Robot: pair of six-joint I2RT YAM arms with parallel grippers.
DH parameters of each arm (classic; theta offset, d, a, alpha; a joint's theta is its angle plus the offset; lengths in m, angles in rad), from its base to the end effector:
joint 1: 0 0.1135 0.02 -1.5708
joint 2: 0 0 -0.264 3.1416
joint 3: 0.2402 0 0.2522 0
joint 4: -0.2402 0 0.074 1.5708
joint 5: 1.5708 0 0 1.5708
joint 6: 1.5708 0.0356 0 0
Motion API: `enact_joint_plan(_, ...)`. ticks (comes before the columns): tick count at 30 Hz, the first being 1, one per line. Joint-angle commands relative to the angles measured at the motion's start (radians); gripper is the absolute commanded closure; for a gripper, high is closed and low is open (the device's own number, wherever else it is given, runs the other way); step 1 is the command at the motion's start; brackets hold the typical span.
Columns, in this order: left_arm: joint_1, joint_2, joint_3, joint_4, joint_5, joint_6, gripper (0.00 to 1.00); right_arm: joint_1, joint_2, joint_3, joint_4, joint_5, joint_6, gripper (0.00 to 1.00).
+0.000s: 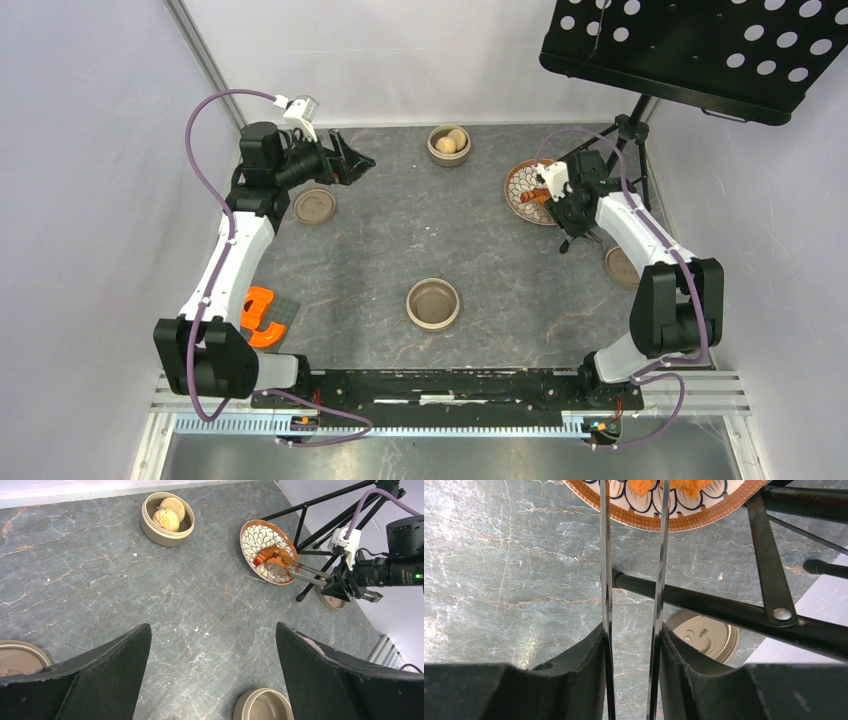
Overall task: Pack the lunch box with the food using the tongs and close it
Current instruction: Pick up the fake food from the plate.
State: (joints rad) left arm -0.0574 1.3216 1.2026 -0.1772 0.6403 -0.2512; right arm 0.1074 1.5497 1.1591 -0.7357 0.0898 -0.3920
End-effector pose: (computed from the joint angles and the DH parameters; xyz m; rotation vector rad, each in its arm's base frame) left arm 0.3016 -0.0386 0.3699 0.2700 1.8645 -0.8076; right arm 0.3094 0.0301 0.2408 -0.6422 2.6296 -0.2071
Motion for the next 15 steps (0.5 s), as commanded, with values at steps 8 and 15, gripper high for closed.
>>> enact_joint_plan(8,0.002,-0.017,0.0,0.036,0.03,0.023,0.0,-0.006,-0.079,0.068,0.001,-0.053,-0.033,0.76)
enact_joint_plan(15,0.002,-0.011,0.003,0.036,0.032,0.017,0.0,0.0,-0.165,0.061,0.012,-0.277,-0.084,0.86)
